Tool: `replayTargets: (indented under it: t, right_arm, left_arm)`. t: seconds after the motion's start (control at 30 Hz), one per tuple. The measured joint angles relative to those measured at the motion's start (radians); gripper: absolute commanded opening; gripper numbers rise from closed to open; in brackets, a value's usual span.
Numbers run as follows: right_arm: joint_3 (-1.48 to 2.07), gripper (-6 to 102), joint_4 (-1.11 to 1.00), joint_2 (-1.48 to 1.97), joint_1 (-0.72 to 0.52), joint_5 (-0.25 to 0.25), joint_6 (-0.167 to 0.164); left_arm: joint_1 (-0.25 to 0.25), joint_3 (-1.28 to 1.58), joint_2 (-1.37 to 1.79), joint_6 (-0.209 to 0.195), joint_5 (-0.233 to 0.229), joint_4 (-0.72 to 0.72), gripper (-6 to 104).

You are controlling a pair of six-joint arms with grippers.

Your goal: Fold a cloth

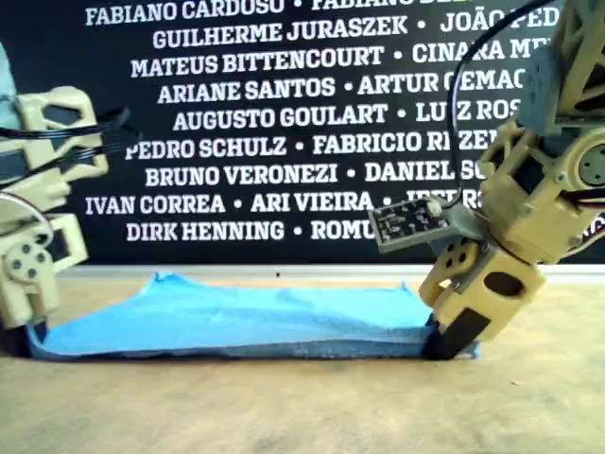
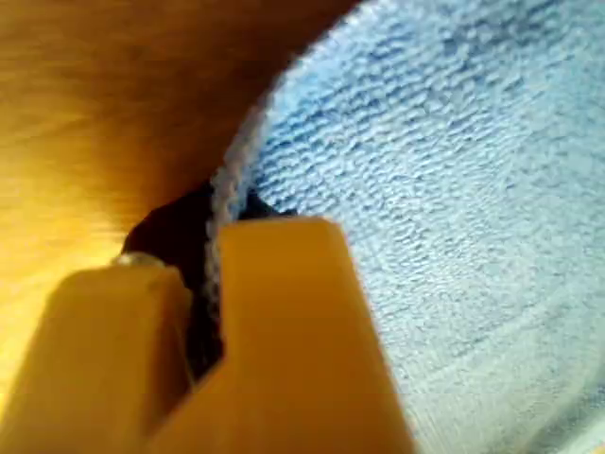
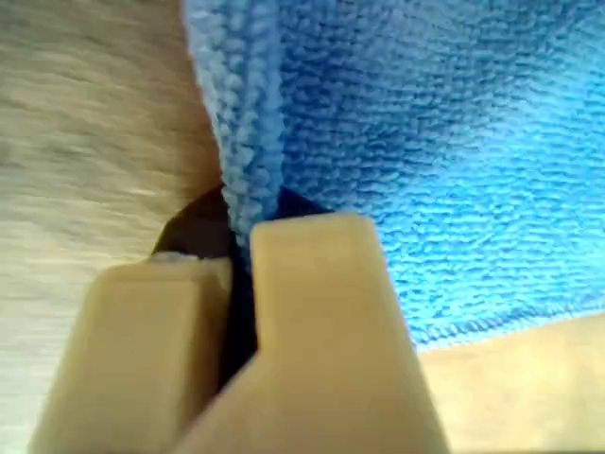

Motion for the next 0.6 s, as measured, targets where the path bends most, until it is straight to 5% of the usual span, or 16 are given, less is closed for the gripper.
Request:
replayTargets:
  t: [0.6]
  right_arm:
    - [0.252, 0, 0.000, 0.262, 0.003, 0.006, -0.014]
  left_arm:
    - [-0.002, 0.138, 0.204, 0.003, 0.005, 0.020, 0]
